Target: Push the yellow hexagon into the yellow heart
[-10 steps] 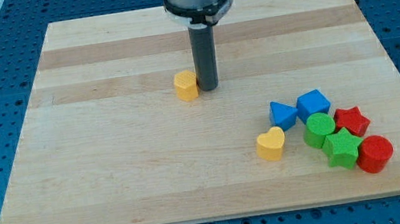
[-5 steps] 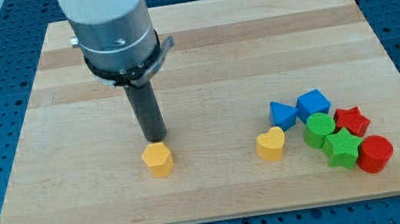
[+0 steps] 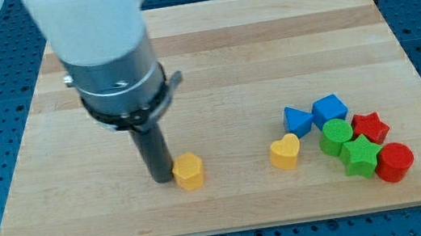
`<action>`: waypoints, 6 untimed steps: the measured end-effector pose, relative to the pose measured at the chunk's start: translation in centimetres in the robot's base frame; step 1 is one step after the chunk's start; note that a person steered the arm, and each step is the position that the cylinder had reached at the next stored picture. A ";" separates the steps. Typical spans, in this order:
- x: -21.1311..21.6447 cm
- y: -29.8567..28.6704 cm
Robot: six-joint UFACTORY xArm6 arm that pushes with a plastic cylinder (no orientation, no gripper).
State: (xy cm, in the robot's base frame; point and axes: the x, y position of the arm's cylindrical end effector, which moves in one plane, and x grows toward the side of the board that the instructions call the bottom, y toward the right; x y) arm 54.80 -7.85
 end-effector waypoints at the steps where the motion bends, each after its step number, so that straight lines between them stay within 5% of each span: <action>1: 0.0 -1.3; 2: 0.2 -2.1; 4: 0.8 6.7; 6: 1.7 6.4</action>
